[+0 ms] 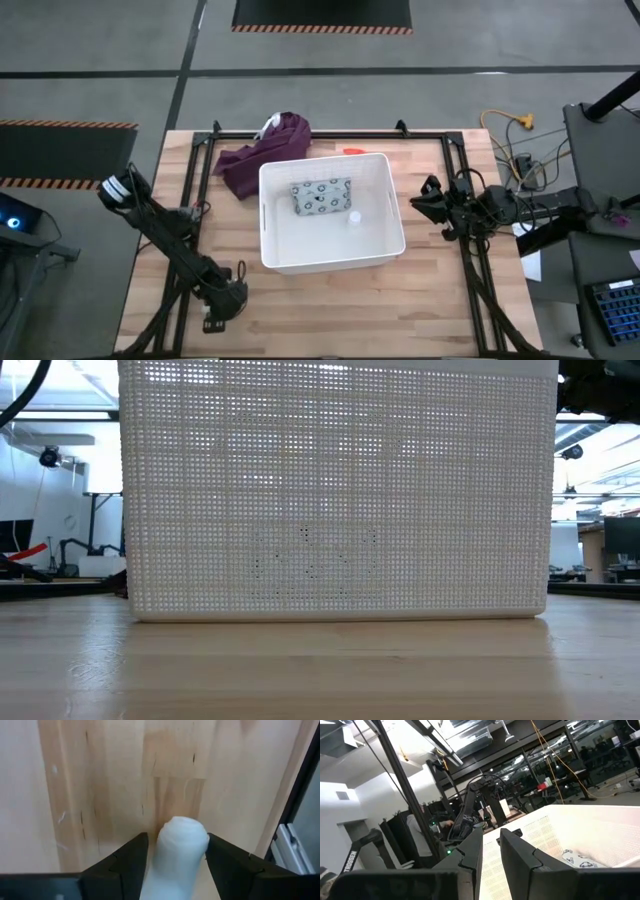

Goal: Pick & place medical supplies in basket/bin
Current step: Put the white rolled gauze into the white bin

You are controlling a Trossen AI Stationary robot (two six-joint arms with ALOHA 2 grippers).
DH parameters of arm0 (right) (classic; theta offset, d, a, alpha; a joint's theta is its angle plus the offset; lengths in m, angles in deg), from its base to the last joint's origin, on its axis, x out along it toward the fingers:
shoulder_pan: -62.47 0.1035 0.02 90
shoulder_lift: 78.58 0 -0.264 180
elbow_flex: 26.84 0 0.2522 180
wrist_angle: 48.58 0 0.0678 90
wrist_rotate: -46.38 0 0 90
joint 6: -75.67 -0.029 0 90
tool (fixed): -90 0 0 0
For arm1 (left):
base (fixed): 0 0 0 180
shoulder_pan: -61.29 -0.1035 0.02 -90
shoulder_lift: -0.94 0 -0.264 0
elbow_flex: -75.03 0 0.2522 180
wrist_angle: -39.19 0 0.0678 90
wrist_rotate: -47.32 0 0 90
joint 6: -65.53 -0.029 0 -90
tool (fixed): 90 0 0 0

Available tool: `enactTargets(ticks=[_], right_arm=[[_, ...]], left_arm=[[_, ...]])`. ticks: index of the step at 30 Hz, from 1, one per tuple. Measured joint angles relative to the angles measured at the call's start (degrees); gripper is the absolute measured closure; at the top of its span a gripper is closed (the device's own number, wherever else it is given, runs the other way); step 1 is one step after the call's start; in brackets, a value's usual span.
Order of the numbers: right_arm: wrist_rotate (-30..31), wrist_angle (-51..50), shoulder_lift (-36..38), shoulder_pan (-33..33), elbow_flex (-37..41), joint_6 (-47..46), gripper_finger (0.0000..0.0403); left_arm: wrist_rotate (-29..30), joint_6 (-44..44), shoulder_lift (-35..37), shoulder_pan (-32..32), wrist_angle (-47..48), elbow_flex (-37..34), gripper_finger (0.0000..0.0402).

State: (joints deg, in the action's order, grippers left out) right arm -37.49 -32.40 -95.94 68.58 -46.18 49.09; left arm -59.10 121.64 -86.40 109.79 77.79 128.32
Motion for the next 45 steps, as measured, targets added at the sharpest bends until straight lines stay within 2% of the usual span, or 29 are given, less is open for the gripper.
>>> enactTargets(ticks=[4,11,14,20,26,29,31,34,38,41,45], right_arm=[[0.0,0.1,0.0,0.0,0.0,-0.3,0.0344],[0.0,0.3,0.0,0.0,0.0,-0.4,0.0344],[0.0,0.3,0.0,0.0,0.0,-0.4,0.0344],[0.0,0.3,0.0,0.0,0.0,-0.3,0.0344],[0.0,0.4,0.0,0.0,0.0,-0.4,0.0344],[0.0,0.4,0.0,0.0,0.0,-0.4,0.0344],[0.0,0.4,0.0,0.0,0.0,-0.4,0.0344],[0.0,0.4,0.0,0.0,0.0,-0.4,0.0344],[0.1,0.4,0.0,0.0,0.0,-0.4,0.0344],[0.3,0.4,0.0,0.0,0.0,-0.4,0.0344],[1.4,0.4,0.0,0.0,0.0,-0.4,0.0344]], left_arm=[[0.0,-2.1,0.0,0.0,0.2,-0.1,0.0246],[0.2,-2.9,3.9,0.1,1.6,-0.3,0.0340],[-0.4,-2.7,6.3,0.2,1.9,-0.4,0.0364],[-1.2,2.4,14.1,-0.1,2.0,1.0,0.0361],[1.2,5.1,24.5,-1.7,2.0,7.1,0.0358],[5.9,2.3,28.9,-2.2,2.0,11.4,0.0359],[11.5,-1.4,31.2,-2.6,2.6,14.9,0.0359],[25.0,-12.3,33.0,-3.3,4.4,20.2,0.0359],[42.9,-32.2,32.6,-4.8,4.7,26.1,0.0359],[47.9,-45.8,31.5,-7.7,4.6,29.1,0.0359],[49.8,-53.5,30.2,-14.3,4.7,29.9,0.0359]])
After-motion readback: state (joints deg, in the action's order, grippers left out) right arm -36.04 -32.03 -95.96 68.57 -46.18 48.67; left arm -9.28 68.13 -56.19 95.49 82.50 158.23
